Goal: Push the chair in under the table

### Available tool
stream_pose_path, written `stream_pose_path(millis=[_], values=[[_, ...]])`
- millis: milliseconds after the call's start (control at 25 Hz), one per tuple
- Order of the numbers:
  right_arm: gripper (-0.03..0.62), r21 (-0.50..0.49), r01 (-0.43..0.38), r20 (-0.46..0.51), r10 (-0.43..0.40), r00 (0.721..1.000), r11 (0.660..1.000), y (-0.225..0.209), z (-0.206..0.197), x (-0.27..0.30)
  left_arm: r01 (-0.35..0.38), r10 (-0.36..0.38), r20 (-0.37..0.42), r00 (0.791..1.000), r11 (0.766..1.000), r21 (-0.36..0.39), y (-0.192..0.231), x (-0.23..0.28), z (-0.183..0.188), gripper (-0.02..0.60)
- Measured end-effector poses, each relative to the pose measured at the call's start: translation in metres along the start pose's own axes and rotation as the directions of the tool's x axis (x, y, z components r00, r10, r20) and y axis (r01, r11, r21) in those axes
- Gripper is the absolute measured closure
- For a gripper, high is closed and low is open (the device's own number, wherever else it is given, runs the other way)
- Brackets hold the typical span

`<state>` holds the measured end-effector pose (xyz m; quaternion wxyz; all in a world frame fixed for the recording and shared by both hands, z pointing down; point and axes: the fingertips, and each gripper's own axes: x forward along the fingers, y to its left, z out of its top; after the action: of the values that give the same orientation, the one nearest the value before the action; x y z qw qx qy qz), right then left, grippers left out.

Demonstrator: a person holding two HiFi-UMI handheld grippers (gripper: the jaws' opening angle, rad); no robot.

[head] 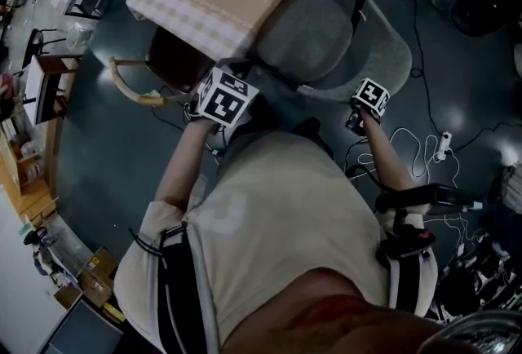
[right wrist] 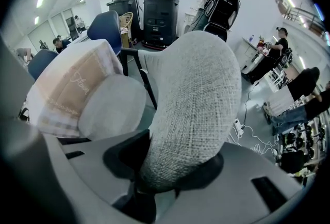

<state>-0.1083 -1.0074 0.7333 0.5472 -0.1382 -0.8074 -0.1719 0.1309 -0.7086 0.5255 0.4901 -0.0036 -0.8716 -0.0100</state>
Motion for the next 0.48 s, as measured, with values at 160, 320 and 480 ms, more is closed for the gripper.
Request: stream_pose_path(millis=[160,320,480], values=[[0.431,-0.010,-0.002,-0.004,0.002,1.000,1.000,0.003,0.001,-0.001,-0.004,0.004,0.002,1.000,1.000,-0.007,0.001,-0.003,-0.002,0.574],[0.430,-0.009,0.001,-0.014,-0.001,1.000,1.000,0.009,0.001,-0.003,-0.011,0.011,-0.003,1.000,1.000,-0.014,0.003,-0.004,-0.007,0.574],[0.430,-0.025,-0.018,0.006,0.018,1.000,1.000,0.018,0.007,0.002,-0.015,0.015,-0.006,1.000,1.000,-0.017,0.006,-0.006,-0.010,0.574]])
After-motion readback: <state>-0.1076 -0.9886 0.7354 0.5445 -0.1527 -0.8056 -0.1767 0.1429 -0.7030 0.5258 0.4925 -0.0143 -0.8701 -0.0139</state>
